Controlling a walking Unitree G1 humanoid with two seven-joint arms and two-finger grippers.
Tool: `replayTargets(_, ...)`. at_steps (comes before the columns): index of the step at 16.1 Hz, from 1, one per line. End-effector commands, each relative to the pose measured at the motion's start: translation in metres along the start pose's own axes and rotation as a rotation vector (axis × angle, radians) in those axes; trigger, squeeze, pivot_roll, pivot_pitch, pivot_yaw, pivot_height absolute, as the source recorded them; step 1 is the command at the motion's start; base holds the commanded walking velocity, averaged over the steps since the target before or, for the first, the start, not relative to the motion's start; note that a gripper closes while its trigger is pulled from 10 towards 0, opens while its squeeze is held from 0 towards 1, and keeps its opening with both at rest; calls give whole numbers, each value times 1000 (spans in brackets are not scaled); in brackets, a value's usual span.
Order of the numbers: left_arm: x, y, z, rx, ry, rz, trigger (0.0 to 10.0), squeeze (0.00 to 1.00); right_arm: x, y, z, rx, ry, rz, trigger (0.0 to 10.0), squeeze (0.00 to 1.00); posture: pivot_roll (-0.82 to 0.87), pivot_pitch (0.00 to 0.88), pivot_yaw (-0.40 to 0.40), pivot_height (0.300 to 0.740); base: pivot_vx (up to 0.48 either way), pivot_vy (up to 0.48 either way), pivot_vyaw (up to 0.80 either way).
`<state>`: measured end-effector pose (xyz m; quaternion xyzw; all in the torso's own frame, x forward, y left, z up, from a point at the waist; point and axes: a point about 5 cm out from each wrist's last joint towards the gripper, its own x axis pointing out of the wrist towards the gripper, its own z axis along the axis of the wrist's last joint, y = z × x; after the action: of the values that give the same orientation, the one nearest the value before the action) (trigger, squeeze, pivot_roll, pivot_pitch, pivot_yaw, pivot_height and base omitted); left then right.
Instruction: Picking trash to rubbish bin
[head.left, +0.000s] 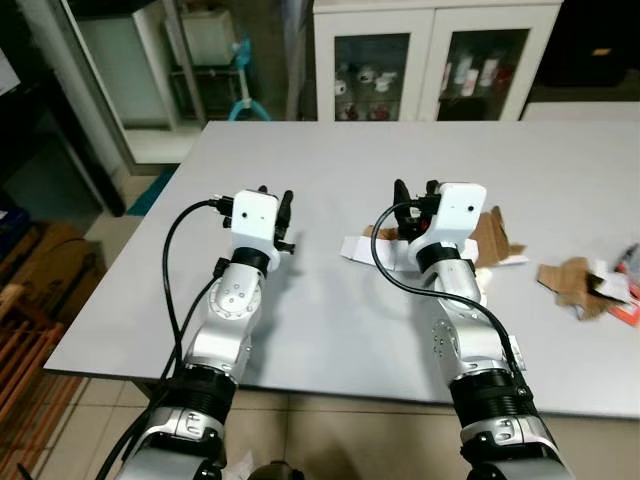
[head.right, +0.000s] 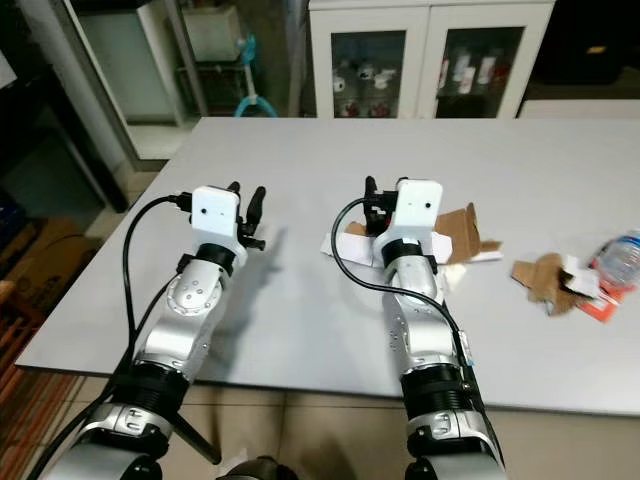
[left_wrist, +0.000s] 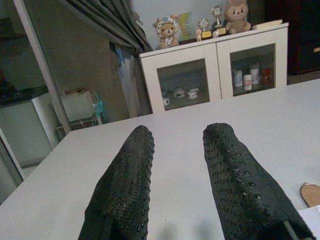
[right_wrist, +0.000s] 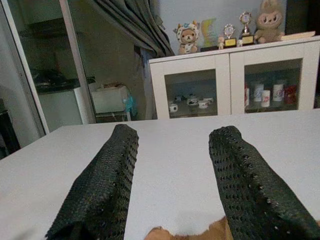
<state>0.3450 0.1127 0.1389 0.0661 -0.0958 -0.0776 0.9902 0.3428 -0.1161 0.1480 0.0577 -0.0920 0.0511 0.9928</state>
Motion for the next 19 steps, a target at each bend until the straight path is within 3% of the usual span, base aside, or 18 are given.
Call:
replayTargets(1,1,2,4,4,-13,13,10000,0,-2,0,1,3,1,6,10000,0,2,23,71,720,0,-480,0)
replayTargets(9,-1,6,2,5,-1,40,10000,0,-2,11,2,-2,3,49,10000,0,4,32,62,720,0,-472,0)
replayTargets(13,1,5,2,-5,-3,40,10000,0,-2,8,3,-11,4,52,10000,0,-1,30,59,720,0,-441,0)
replayTargets(19,3,0,4,-44,-10,23,10000,0,-2,2,2,16,11,29,10000,0,0,23,57,720,0,0,0)
